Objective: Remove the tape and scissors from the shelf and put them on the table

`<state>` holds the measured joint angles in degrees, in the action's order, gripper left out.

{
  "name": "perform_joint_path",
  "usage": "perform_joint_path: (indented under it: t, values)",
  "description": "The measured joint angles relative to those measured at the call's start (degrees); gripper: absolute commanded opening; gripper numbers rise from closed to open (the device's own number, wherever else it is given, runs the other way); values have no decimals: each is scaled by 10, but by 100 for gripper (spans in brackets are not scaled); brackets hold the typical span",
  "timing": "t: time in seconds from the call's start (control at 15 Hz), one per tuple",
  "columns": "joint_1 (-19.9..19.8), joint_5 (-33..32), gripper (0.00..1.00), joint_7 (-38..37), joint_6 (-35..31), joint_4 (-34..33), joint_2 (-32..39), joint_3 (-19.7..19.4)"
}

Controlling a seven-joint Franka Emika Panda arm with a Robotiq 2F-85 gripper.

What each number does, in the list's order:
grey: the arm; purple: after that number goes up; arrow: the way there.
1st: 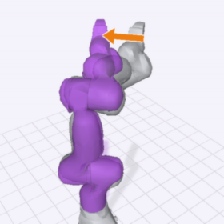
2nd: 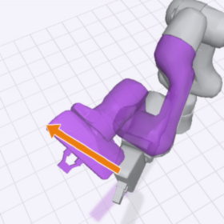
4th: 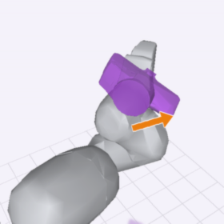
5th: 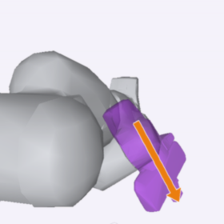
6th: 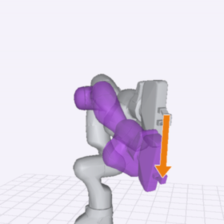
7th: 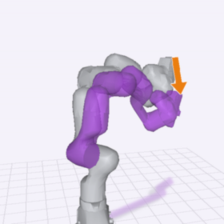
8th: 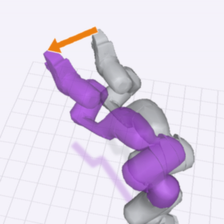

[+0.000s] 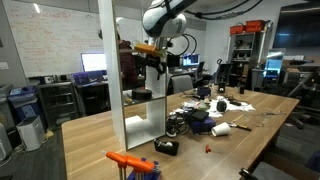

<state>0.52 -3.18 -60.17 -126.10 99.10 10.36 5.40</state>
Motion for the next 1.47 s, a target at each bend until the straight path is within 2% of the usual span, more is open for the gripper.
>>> perform_joint_path:
  t: [0.27, 0.6, 1.47]
  values:
    - [21, -2, 100, -40, 0, -50, 49, -30]
    - [33, -2, 100, -86, -7, -66, 74, -55]
    - [35, 2, 100, -147, -41, -72, 140, -63]
